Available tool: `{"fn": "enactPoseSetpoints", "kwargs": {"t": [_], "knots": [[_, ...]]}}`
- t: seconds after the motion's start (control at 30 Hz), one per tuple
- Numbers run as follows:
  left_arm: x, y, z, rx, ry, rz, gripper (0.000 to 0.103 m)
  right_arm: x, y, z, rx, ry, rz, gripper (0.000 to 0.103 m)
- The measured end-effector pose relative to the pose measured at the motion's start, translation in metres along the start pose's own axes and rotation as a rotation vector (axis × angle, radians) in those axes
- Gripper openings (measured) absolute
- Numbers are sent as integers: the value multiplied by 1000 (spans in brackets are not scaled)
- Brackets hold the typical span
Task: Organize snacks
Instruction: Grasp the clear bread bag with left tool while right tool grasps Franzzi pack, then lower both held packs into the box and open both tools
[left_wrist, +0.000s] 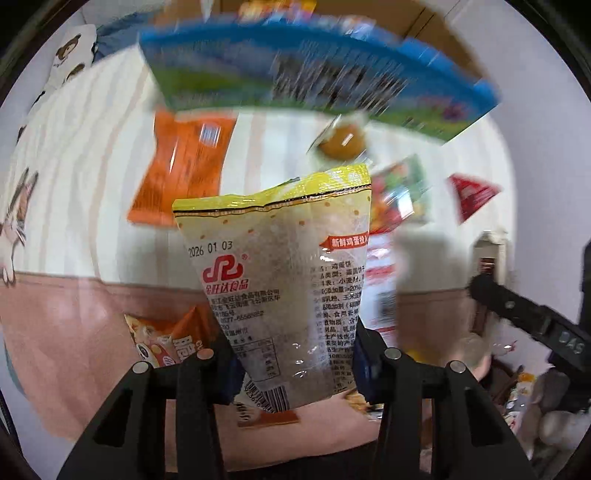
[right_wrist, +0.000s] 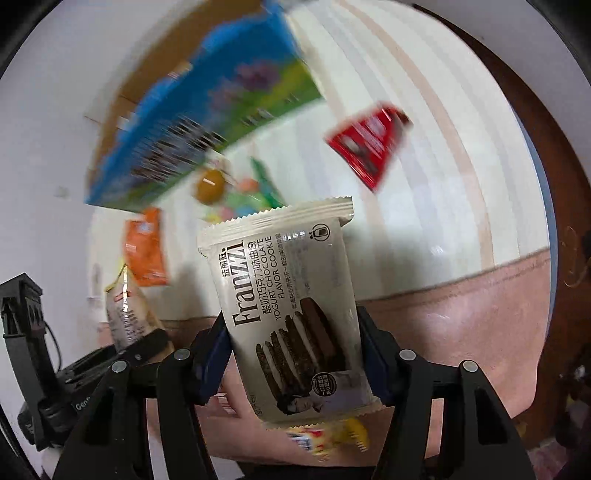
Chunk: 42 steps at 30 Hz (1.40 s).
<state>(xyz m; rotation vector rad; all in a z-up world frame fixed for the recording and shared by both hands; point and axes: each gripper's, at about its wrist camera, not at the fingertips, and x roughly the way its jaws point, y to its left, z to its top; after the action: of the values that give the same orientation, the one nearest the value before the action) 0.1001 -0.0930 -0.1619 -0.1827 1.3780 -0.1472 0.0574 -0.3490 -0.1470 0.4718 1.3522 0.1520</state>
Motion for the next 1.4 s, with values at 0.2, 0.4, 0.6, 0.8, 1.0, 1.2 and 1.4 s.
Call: {"fn": "enactPoseSetpoints", "kwargs": {"t": [0.2,0.4,0.6,0.8,1.0,1.2,1.4], "knots": [[-59,-29,38,14,-110,-104,44,-51,41,48,-54,-76,121,65],[-80,-44,113,39,-186,-58,44,-77,90,118,-135,-193,76,65],[-64,-30,178,1,-129,-42,44,-66,114,181,-136,-215,10,65],[-29,-19,224,-16,-41,11,44,-34,128,223,-146,-198,-68,65],[13,-4,243,-46,57,18,44,10,127,238,-145,-149,-119,65],[39,6,244,-62,136,10,44,42,122,243,-141,-104,-134,65],[46,12,240,-65,154,13,75,69,117,251,-145,2,-153,98]]}}
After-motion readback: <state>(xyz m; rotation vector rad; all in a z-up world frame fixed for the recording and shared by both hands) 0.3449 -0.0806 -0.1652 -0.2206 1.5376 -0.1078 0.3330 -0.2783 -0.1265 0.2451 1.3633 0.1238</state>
